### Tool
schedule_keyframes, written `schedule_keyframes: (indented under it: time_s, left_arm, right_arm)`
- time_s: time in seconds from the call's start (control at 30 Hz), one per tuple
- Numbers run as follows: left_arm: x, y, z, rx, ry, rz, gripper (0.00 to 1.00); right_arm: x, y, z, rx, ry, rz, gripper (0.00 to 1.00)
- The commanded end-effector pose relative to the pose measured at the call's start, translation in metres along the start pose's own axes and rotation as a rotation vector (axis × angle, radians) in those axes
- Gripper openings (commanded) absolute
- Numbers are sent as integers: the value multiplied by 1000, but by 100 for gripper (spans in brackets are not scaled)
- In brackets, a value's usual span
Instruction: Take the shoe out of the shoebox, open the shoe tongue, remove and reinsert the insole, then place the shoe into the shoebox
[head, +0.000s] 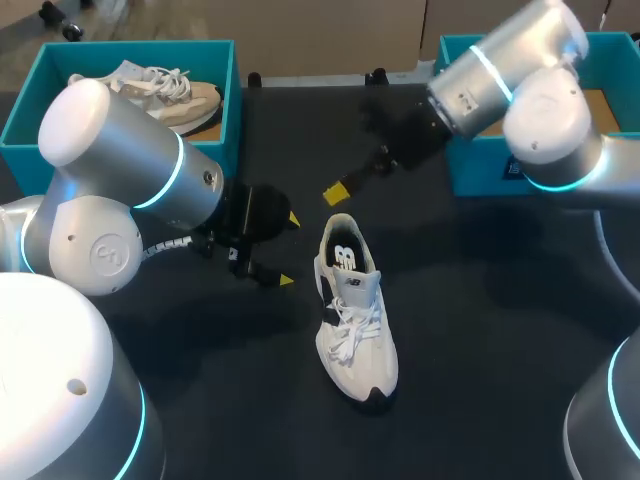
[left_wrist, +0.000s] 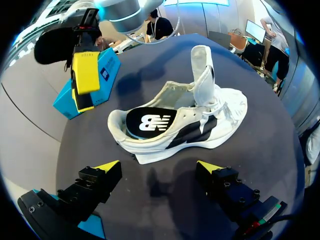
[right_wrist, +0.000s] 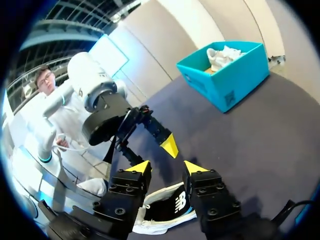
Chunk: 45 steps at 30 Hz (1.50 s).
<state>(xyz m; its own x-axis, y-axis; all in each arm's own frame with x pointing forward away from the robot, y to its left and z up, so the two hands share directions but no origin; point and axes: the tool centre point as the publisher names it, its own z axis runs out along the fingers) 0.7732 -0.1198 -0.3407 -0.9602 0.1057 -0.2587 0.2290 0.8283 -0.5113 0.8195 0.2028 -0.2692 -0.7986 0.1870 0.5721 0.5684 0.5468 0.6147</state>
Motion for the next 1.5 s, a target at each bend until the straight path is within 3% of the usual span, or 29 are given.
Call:
schedule_keyframes:
  time_s: [0.03, 0.17, 0.27, 0.33, 0.57, 0.87, 1.5]
  left_arm:
    - [0, 0, 1, -3, 0, 0, 100]
    - [0, 0, 1, -3, 0, 0, 100]
    - [-1, -3, -5, 4, 4, 4, 100]
    - [-4, -7, -12, 24, 9, 24, 100]
    - [-11, -8, -43, 44, 25, 62, 100]
    - [-29, 13, -69, -30, 42, 98, 100]
    - [-57, 56, -96, -91, 32, 111, 100]
  right_arm:
    - [13, -19, -10, -133, -23, 9, 37]
    - [16, -22, -15, -190, -26, 34, 28]
    - [17, -26, -18, -208, -47, 68, 7]
    - [17, -27, -19, -215, -56, 76, 0]
    - [16, -34, -23, -237, -141, 143, 0]
    - [14, -30, -24, -218, -302, 277, 0]
    - [21, -23, -19, -113, -530, 463, 0]
